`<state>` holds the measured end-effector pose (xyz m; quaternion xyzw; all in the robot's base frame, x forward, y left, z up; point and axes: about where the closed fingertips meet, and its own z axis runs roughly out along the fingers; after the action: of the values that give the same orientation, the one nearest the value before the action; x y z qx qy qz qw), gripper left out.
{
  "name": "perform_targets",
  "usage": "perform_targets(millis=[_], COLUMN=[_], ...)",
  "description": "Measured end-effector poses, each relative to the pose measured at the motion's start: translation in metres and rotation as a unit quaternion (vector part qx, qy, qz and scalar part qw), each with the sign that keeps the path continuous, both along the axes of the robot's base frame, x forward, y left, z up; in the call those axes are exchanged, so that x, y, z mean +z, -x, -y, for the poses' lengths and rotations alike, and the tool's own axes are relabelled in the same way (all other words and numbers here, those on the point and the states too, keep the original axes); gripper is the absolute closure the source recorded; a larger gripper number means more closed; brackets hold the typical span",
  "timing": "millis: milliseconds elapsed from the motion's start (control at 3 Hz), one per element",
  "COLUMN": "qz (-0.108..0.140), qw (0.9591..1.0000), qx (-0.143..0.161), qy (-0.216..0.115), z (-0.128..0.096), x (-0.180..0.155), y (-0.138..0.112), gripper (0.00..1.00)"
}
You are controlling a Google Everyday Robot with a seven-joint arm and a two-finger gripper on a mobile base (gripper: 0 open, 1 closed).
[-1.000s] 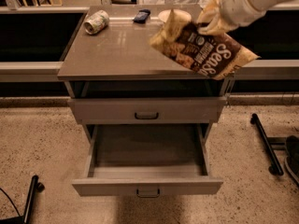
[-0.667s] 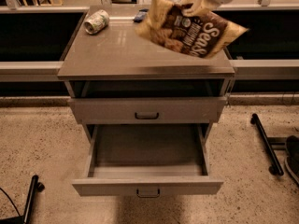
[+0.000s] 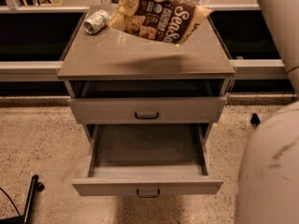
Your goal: Pick brown chip bag from middle drawer and place on counter
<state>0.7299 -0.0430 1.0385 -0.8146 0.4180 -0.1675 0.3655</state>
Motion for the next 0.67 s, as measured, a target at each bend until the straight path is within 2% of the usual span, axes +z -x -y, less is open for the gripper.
perform_targets(millis=[667], qz=[0.003], qw=[0.9999], qx=[-0.006], qy=[-0.008], z=[-0.027], x=[-0.042], y=[-0.043], gripper=[1.0])
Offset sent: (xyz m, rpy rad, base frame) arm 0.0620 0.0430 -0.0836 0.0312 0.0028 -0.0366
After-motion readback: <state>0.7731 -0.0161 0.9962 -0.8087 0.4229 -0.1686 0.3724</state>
